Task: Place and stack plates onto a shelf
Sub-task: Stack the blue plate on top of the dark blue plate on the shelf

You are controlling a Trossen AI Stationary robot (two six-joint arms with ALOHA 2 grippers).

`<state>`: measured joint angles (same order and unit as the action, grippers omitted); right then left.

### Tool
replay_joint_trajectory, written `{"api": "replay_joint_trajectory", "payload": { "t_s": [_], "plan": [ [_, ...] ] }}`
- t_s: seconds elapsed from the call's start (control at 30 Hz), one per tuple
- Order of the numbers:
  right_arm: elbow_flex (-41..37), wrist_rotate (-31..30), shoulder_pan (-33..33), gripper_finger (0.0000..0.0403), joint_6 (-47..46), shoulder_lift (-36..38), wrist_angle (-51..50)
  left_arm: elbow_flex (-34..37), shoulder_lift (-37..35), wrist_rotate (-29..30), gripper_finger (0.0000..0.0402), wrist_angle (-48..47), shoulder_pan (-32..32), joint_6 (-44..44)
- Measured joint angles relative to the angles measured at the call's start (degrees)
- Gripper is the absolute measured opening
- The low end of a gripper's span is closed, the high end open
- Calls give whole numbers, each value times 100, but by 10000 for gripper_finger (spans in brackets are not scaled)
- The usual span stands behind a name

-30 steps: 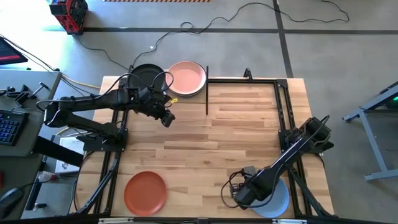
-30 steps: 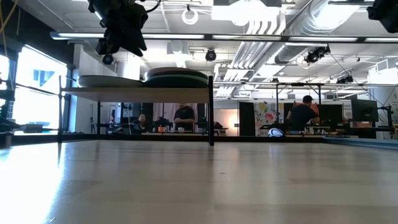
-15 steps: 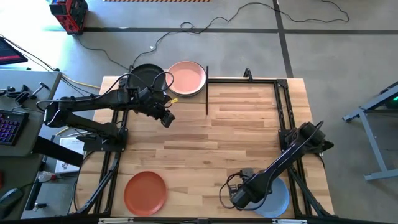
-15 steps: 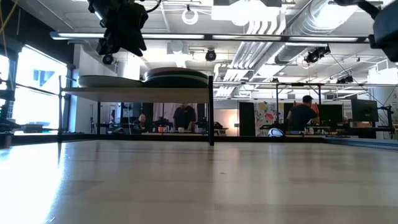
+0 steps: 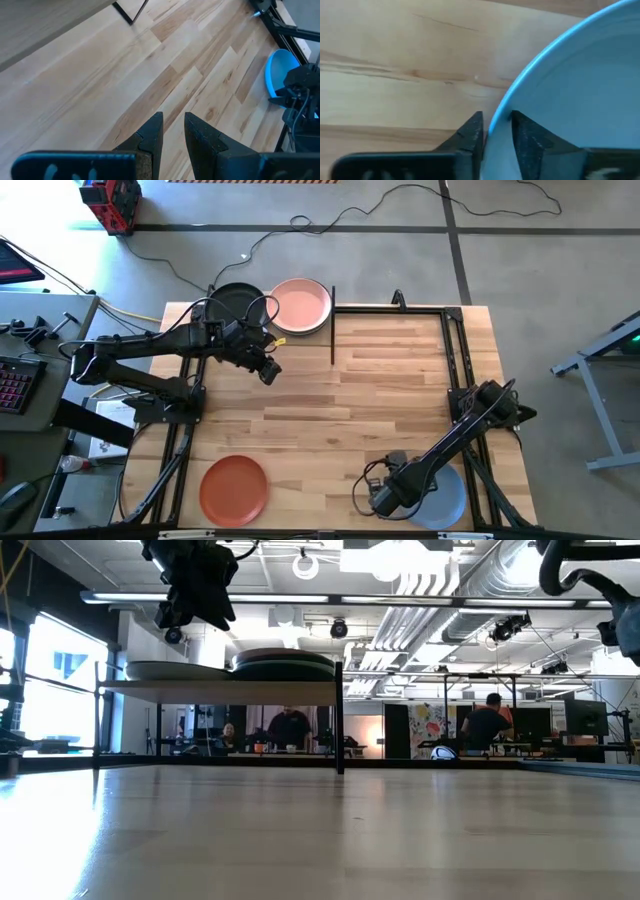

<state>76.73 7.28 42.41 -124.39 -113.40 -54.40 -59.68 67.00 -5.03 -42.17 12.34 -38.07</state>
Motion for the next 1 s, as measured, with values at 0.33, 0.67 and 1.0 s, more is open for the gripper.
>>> {"api": "replay_joint_trajectory", "payload": {
  "t_s": [0.33, 0.67, 1.0],
  "plan": [
    [2, 71, -15, 9, 451, 84, 30, 0, 0, -355, 67, -11, 0, -23],
    [2, -715, -314, 0, 1723, 834, -158, 0, -4, -703, 67, -132, -57, -319],
    [2, -1375, -1154, 1, 4144, 1546, -307, 0, -4, -979, 67, -157, -227, -427]
  ]
}}
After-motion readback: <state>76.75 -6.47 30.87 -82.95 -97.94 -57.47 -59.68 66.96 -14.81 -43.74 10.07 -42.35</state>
